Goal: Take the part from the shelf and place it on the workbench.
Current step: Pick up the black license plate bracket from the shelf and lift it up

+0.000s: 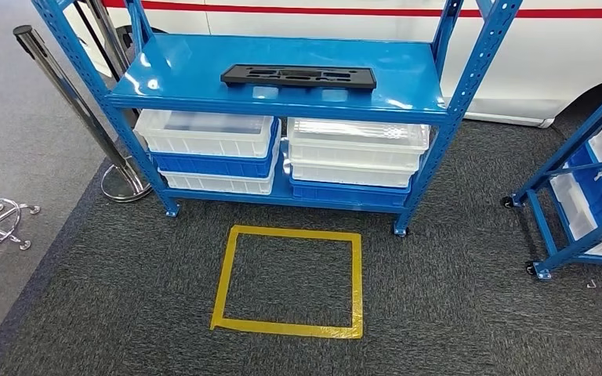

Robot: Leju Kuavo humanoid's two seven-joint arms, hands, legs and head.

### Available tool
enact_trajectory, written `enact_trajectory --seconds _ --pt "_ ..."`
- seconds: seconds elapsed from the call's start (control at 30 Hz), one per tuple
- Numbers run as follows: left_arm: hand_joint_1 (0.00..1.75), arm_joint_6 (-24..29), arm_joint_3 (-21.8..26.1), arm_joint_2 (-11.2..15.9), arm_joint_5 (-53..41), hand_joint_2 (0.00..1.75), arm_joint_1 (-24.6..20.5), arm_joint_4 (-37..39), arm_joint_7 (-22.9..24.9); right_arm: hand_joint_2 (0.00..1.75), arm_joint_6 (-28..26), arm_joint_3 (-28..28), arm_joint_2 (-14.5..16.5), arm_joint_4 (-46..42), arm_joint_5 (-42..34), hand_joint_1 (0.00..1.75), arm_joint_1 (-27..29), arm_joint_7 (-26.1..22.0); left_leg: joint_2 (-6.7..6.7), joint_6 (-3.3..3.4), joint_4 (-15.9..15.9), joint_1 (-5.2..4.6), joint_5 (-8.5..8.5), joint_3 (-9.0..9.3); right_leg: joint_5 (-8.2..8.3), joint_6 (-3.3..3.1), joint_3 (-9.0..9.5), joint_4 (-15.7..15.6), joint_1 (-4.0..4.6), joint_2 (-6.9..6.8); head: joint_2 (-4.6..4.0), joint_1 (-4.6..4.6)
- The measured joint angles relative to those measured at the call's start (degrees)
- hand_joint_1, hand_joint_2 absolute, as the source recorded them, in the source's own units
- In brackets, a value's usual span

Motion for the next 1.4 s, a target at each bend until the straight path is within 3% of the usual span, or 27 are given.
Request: enact_trajectory --seconds 0.03,0.07,0.1,0.17,0.2,0.23,0.3,0.37,0.43,0.5,0.53,0.57,0.6,0.67,0.73,0.8,0.9,1.0,1.03,1.07,1.1,1.2,1.27,1.37,1.4 --pt "0.00 0.0 0.0 0.1 0.0 0.00 0.9 1.2 0.0 1.75 0.0 0.0 0.0 -1.2 0.0 0.00 -0.8 0.0 0.09 -0.24 2.3 0.17 -0.50 -1.28 -0.04 0.04 -0.03 0.0 -0.04 0.03 0.01 -0.01" --pt "0.00 0.0 0.0 0.2 0.0 0.00 1.4 2.0 0.0 1.75 0.0 0.0 0.0 -1.8 0.0 0.00 -1.1 0.0 0.20 -0.42 2.5 0.30 0.23 -1.49 -0.09 0.12 -0.03 0.1 -0.11 0.06 0.01 -0.01" --pt "0.00 0.0 0.0 0.2 0.0 0.00 1.4 2.3 0.0 1.75 0.0 0.0 0.0 -2.1 0.0 0.00 -1.0 0.0 0.32 -0.55 0.2 0.43 2.00 -0.53 -0.18 0.27 0.07 0.1 -0.23 0.03 0.01 -0.01" --pt "0.00 0.0 0.0 0.3 0.0 0.00 0.0 1.7 -0.1 1.75 0.0 0.0 0.0 -1.4 0.0 0.00 0.3 0.1 0.70 -0.66 -8.0 0.59 6.10 3.46 -0.48 0.81 0.28 0.2 -0.36 -0.37 0.00 -0.01" --pt "0.00 0.0 0.0 0.3 0.0 0.00 -1.3 0.8 -0.2 1.75 0.0 0.0 0.0 -0.4 0.0 0.00 1.4 0.1 0.77 -0.44 -11.1 0.55 7.36 5.04 -0.64 1.16 0.36 0.3 -0.33 -0.63 0.00 0.04" --pt "0.00 0.0 0.0 0.2 0.0 0.00 -2.7 -0.4 -0.2 1.75 0.0 0.0 0.0 1.0 0.0 0.00 2.7 0.2 0.79 -0.12 -12.9 0.45 7.89 5.89 -0.72 1.53 0.40 0.3 -0.23 -0.84 0.00 0.09" --pt "0.00 0.0 0.0 0.1 0.0 0.00 -5.9 -3.6 -0.3 1.75 0.0 0.0 0.0 4.3 0.0 0.00 5.7 0.2 0.52 0.78 -13.3 0.20 7.94 5.82 -0.66 2.23 0.57 0.1 -0.14 -1.07 0.01 0.19" --pt "0.00 0.0 0.0 0.1 0.0 0.87 -9.4 -7.4 -0.3 1.75 0.0 0.0 0.0 8.2 0.0 0.00 9.1 0.2 0.24 1.63 -13.6 0.28 8.21 5.81 -1.29 2.78 0.45 0.9 -0.31 -1.00 0.00 0.19" --pt "0.00 0.0 0.0 0.0 0.0 1.75 -12.8 -11.5 -0.3 1.75 0.0 0.0 0.0 12.3 0.0 0.00 12.5 0.2 -0.14 2.39 -13.8 0.34 8.45 5.80 -4.30 2.93 -1.69 5.5 -0.38 -0.74 0.00 0.21" --pt "0.00 0.0 0.0 0.0 0.0 1.75 -15.3 -14.8 -0.3 1.75 0.0 0.0 0.0 15.8 0.0 0.00 15.1 0.2 -0.52 2.75 -13.8 0.04 8.44 5.61 -8.05 2.83 -5.66 13.2 -0.17 -0.62 0.00 0.21" --pt "0.00 0.0 0.0 0.0 0.0 1.75 -16.1 -15.9 -0.3 1.75 0.0 0.0 0.0 17.0 0.0 0.00 16.1 0.2 -0.66 2.82 -13.7 -0.15 8.44 5.58 -8.81 2.74 -7.15 15.9 -0.04 -0.60 0.01 0.21" --pt "0.00 0.0 0.0 0.1 0.0 1.75 -16.6 -16.7 -0.3 1.75 0.0 0.0 -0.1 17.8 0.0 0.00 16.7 0.2 -0.78 2.87 -13.7 -0.34 8.41 5.60 -8.38 2.55 -7.69 16.7 0.11 -0.59 0.00 0.20" --pt "0.00 0.0 0.0 0.1 0.0 1.75 -16.6 -17.0 -0.3 1.75 0.0 0.0 -0.1 18.1 0.0 0.00 16.8 0.2 -0.86 2.90 -13.7 -0.51 8.37 5.70 -6.86 2.25 -7.11 15.2 0.28 -0.59 0.00 0.21" --pt "0.00 0.0 0.0 -0.1 0.0 1.75 -15.5 -16.5 -0.2 1.75 0.0 0.0 -0.2 17.4 0.0 0.00 15.9 0.2 -0.75 2.90 -13.7 -0.72 8.24 5.94 -2.71 1.19 -3.58 7.6 0.80 -0.49 -0.01 0.20" --pt "0.00 0.0 0.1 -0.3 -0.1 1.75 -14.0 -15.4 -0.3 1.75 0.0 -0.2 -0.3 16.2 0.2 0.00 14.0 0.0 -0.26 2.63 -13.5 -0.90 8.02 5.98 -0.52 0.29 -1.02 1.8 1.37 -0.48 -0.01 0.17" --pt "0.00 -0.1 0.7 -0.5 -0.6 1.75 -13.4 -14.9 -1.0 1.75 -0.1 -1.0 -0.2 16.2 1.0 0.00 12.1 -0.6 -0.11 2.22 -13.4 -0.97 7.97 5.86 -0.28 0.00 -0.71 0.7 1.66 -0.82 -0.01 0.15" --pt "0.00 -0.2 2.4 -0.9 -2.0 1.75 -14.1 -14.6 -3.2 1.75 -0.5 -3.3 0.2 16.8 3.3 0.00 10.4 -2.0 -0.32 1.49 -11.7 -0.94 6.69 5.06 0.14 -0.70 -0.29 0.0 1.03 -1.84 0.00 0.15" --pt "0.00 -0.3 4.7 -1.0 -3.6 1.75 -14.9 -13.6 -5.5 1.75 -1.1 -6.2 0.5 16.9 5.9 0.00 9.0 -3.8 0.14 0.45 -1.8 -0.42 1.39 0.60 0.35 -1.17 -0.31 -0.2 0.80 -1.89 0.01 0.10" --pt "0.00 -0.3 5.5 -1.1 -4.2 1.75 -15.0 -13.1 -6.2 1.75 -1.3 -7.1 0.6 16.9 6.8 0.00 8.4 -4.4 0.22 0.19 1.3 -0.20 0.36 -0.89 0.34 -1.16 -0.34 -0.2 0.80 -1.82 0.01 0.10" --pt "0.00 -0.3 6.2 -1.2 -4.8 1.75 -15.1 -12.6 -7.0 1.75 -1.5 -8.1 0.8 16.9 7.7 0.00 7.8 -5.0 0.30 -0.01 2.7 -0.03 0.43 -1.58 0.31 -1.12 -0.33 -0.1 0.77 -1.76 0.00 0.10" --pt "0.00 -0.3 7.0 -1.3 -5.4 1.75 -15.2 -12.1 -7.8 1.75 -1.6 -9.1 1.1 17.0 8.5 0.00 7.2 -5.7 0.39 -0.15 1.6 0.13 1.71 -1.14 0.25 -1.02 -0.29 0.0 0.72 -1.71 0.00 0.10" --pt "0.00 -0.3 9.5 -1.7 -7.2 1.75 -15.6 -10.6 -10.1 1.75 -2.1 -12.0 1.9 17.0 11.3 0.00 4.9 -7.7 0.65 -0.13 -9.4 0.31 7.17 3.90 -0.14 -0.34 -0.19 0.5 0.62 -1.61 0.01 0.10" --pt "0.00 -0.3 11.3 -2.1 -8.3 1.75 -16.0 -9.5 -11.6 1.75 -2.3 -13.8 2.3 17.0 13.1 0.00 3.2 -9.2 0.68 0.42 -12.9 0.04 7.90 5.31 -0.26 0.35 -0.33 0.8 0.73 -1.59 0.01 0.12" --pt "0.00 -0.4 13.8 -2.7 -9.9 0.44 -16.2 -7.8 -14.0 1.75 -2.3 -16.5 2.9 17.0 15.9 0.00 0.5 -11.6 0.61 1.67 -13.3 -0.06 8.27 5.31 -0.38 1.40 -0.45 0.9 0.62 -1.46 0.00 0.14" --pt "0.00 -0.4 14.7 -2.9 -10.4 0.00 -16.3 -7.2 -14.8 1.75 -2.4 -17.3 3.1 17.0 16.7 0.00 -0.4 -12.5 0.61 2.14 -13.5 0.01 8.49 5.37 -1.12 1.68 -0.85 1.9 0.55 -1.35 -0.01 0.14"
